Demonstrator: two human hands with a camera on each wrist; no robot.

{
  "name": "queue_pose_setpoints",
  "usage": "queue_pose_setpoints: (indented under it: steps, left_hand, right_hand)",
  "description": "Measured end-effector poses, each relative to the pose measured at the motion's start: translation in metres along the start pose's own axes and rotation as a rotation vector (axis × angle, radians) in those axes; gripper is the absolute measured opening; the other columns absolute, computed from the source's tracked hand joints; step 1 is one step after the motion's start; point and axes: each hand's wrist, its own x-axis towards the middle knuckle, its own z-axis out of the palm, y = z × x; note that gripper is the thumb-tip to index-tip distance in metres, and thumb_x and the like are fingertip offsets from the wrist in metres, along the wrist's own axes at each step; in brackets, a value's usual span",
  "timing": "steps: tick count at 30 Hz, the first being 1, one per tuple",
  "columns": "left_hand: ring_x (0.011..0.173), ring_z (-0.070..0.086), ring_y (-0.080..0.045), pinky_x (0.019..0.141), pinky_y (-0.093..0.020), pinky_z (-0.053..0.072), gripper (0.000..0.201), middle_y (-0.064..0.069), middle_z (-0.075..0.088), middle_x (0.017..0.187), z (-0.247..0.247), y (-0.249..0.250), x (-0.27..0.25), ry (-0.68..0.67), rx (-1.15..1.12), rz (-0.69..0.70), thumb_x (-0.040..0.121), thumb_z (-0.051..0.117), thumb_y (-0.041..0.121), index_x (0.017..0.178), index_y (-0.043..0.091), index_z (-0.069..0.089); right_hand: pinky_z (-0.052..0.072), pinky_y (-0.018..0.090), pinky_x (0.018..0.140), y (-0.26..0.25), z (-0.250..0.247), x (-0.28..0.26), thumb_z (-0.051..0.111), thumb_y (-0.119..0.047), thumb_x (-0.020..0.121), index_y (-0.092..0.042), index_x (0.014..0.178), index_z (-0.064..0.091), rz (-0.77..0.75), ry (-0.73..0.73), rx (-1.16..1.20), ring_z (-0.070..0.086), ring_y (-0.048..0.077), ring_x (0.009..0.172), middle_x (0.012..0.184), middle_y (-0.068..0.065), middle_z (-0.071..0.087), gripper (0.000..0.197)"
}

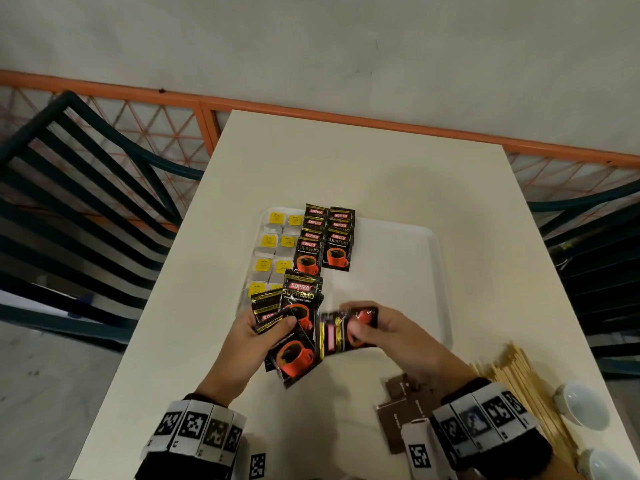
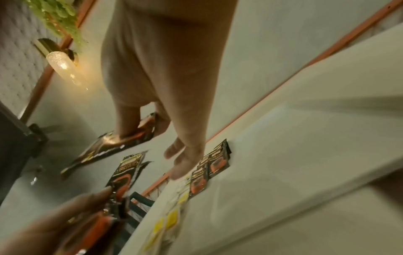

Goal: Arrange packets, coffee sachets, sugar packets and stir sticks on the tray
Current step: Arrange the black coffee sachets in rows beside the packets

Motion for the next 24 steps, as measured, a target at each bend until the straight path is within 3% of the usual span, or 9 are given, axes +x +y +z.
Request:
queue_pose_setpoints:
  steps: [4,7,10,13,16,20,22,24]
  left_hand:
    - [0.092,0.07,-0.026,0.066,-0.026,0.055,0.033,-0.008,0.073,0.098,0.002,0.006,0.003,0.041,-0.048,0.021,0.079,0.065,0.007,0.111,0.01,0.06]
    - [0.095,0.068,-0.027,0.07,-0.031,0.056,0.045,-0.008,0.072,0.101,0.007,0.012,0.005,0.025,-0.112,0.046,0.071,0.073,0.011,0.114,0.013,0.059]
    - [0.098,0.068,-0.026,0.072,-0.031,0.055,0.063,-0.009,0.071,0.106,0.013,0.019,0.006,-0.033,-0.155,0.097,0.064,0.082,0.023,0.12,0.009,0.056]
    - [0.104,0.065,-0.029,0.076,-0.034,0.055,0.079,-0.013,0.067,0.114,0.018,0.024,0.008,-0.026,-0.182,0.106,0.058,0.083,0.035,0.125,0.008,0.052]
    - [0.104,0.065,-0.031,0.079,-0.041,0.055,0.058,-0.014,0.067,0.114,0.023,0.025,0.01,0.028,-0.233,0.086,0.071,0.075,0.028,0.123,0.009,0.055]
    - [0.1,0.067,-0.032,0.08,-0.043,0.054,0.039,-0.014,0.07,0.108,0.021,0.025,0.009,0.09,-0.253,0.021,0.077,0.067,0.022,0.114,0.01,0.061]
    - [0.097,0.068,-0.031,0.073,-0.038,0.055,0.04,-0.013,0.071,0.105,0.018,0.025,0.008,0.097,-0.245,-0.01,0.076,0.064,0.023,0.114,0.011,0.061]
    - [0.097,0.068,-0.031,0.07,-0.036,0.056,0.046,-0.015,0.07,0.107,0.018,0.025,0.008,0.091,-0.228,-0.033,0.073,0.068,0.021,0.117,0.009,0.059]
  right_hand:
    - [0.047,0.03,0.095,-0.018,0.013,0.011,0.058,-0.029,0.078,-0.012,0.104,0.067,-0.059,0.155,0.404,0.063,0.02,0.107,0.108,0.005,0.07,0.032]
    - [0.048,0.034,0.094,-0.024,0.032,0.024,0.058,-0.021,0.086,-0.014,0.1,0.065,-0.045,0.241,0.44,0.064,0.021,0.104,0.103,0.004,0.071,0.018]
    - [0.056,0.035,0.084,-0.03,0.047,0.034,0.053,-0.017,0.092,-0.009,0.111,0.059,-0.035,0.3,0.49,0.067,0.017,0.096,0.107,0.008,0.068,0.022]
    - [0.056,0.033,0.079,-0.034,0.056,0.038,0.056,-0.021,0.091,-0.013,0.11,0.06,-0.057,0.334,0.429,0.069,0.018,0.093,0.105,0.006,0.07,0.021]
    - [0.056,0.031,0.081,-0.035,0.065,0.037,0.057,-0.025,0.09,-0.018,0.102,0.062,-0.098,0.331,0.293,0.07,0.017,0.09,0.099,0.002,0.071,0.015]
    - [0.05,0.014,0.073,-0.036,0.063,0.032,0.045,-0.027,0.096,-0.021,0.106,0.056,-0.088,0.196,0.093,0.066,0.008,0.091,0.1,-0.005,0.067,0.016]
    - [0.048,0.014,0.08,-0.034,0.057,0.029,0.041,-0.03,0.097,-0.026,0.115,0.048,-0.095,0.143,-0.001,0.059,0.006,0.101,0.113,-0.004,0.06,0.02]
    - [0.042,0.015,0.096,-0.032,0.052,0.025,0.052,-0.039,0.09,-0.034,0.135,0.028,-0.221,0.169,-0.092,0.044,-0.004,0.12,0.135,-0.014,0.039,0.051]
